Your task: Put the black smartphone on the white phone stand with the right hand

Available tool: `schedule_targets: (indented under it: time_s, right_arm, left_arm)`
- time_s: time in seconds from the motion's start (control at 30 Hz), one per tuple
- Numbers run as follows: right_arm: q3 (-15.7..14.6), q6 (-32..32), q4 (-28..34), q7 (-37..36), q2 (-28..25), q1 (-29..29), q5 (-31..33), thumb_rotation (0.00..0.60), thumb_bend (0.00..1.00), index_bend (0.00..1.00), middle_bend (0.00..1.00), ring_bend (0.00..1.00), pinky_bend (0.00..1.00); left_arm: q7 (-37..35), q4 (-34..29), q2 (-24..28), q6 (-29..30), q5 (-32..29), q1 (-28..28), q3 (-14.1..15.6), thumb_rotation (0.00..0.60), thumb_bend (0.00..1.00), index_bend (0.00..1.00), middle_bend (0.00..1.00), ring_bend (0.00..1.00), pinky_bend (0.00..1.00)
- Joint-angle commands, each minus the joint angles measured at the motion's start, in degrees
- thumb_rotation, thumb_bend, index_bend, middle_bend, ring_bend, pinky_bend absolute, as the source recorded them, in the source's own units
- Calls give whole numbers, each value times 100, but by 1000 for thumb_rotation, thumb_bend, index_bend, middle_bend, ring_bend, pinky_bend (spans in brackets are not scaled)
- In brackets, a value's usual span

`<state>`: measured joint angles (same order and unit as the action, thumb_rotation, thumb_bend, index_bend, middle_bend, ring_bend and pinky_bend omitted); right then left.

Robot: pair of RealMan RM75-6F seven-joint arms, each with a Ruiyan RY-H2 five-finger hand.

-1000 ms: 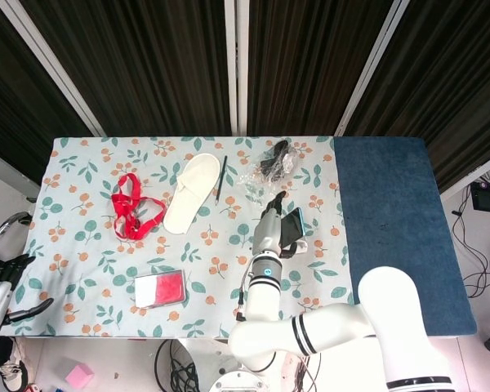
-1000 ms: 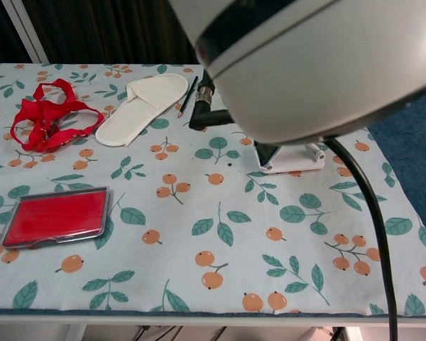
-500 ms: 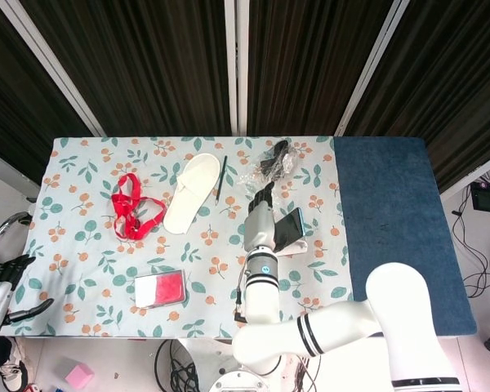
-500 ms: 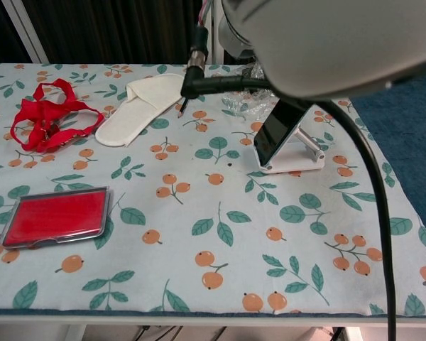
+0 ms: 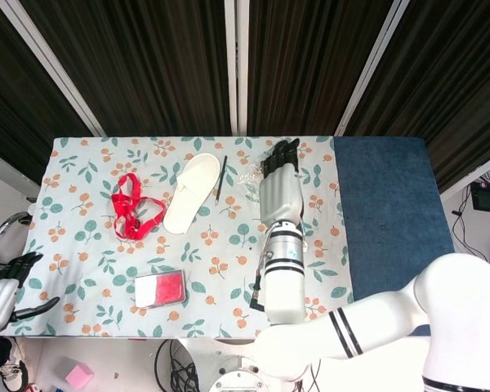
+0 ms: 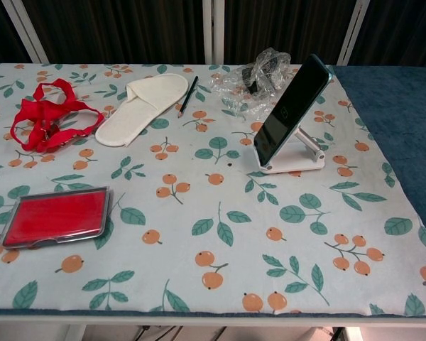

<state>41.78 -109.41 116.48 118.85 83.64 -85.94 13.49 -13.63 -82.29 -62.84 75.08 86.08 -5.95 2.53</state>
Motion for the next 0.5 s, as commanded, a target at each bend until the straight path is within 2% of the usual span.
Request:
schedule_targets:
  time_s: [0.03, 0.13, 0.2, 0.3, 0.33, 0.43, 0.5]
  right_arm:
    - [177, -61, 705, -207, -783, 411, -59, 600, 273, 0, 0, 0, 0]
    - [219, 106, 1322, -554, -1538, 983, -238, 600, 272, 0, 0, 0, 0]
    - [202, 406, 1717, -991, -2174, 1638, -471, 600, 270, 0, 0, 0, 0]
    - [-51, 1375, 1851, -1725, -3101, 2739, -1137, 600, 255, 0, 0, 0, 0]
    - [-199, 1849, 1851, -2127, -3472, 3236, -1531, 600, 247, 0, 0, 0, 0]
    - [-520, 3034, 1578, -3393, -4147, 4353, -2627, 600, 239, 0, 0, 0, 0]
    - [-755, 3905, 1164, -4779, -4458, 5233, -3785, 600, 225, 0, 0, 0, 0]
  left_arm:
    - [75, -62, 13, 14, -7, -14, -19, 117, 0, 89, 56, 72, 223]
    - [130, -94, 8, 32, -33, -17, -42, 119, 0, 89, 56, 72, 223]
    - [151, -102, -5, 42, -43, -26, -59, 120, 0, 89, 56, 72, 223]
    - [208, -124, -14, 26, -36, -62, -77, 119, 0, 89, 56, 72, 223]
    - [238, -143, -10, 6, -37, -83, -85, 118, 0, 89, 56, 72, 223]
    - [318, -197, -8, -23, -46, -127, -110, 119, 0, 89, 56, 72, 223]
    - [395, -236, -19, -44, -68, -157, -134, 121, 0, 89, 56, 72, 223]
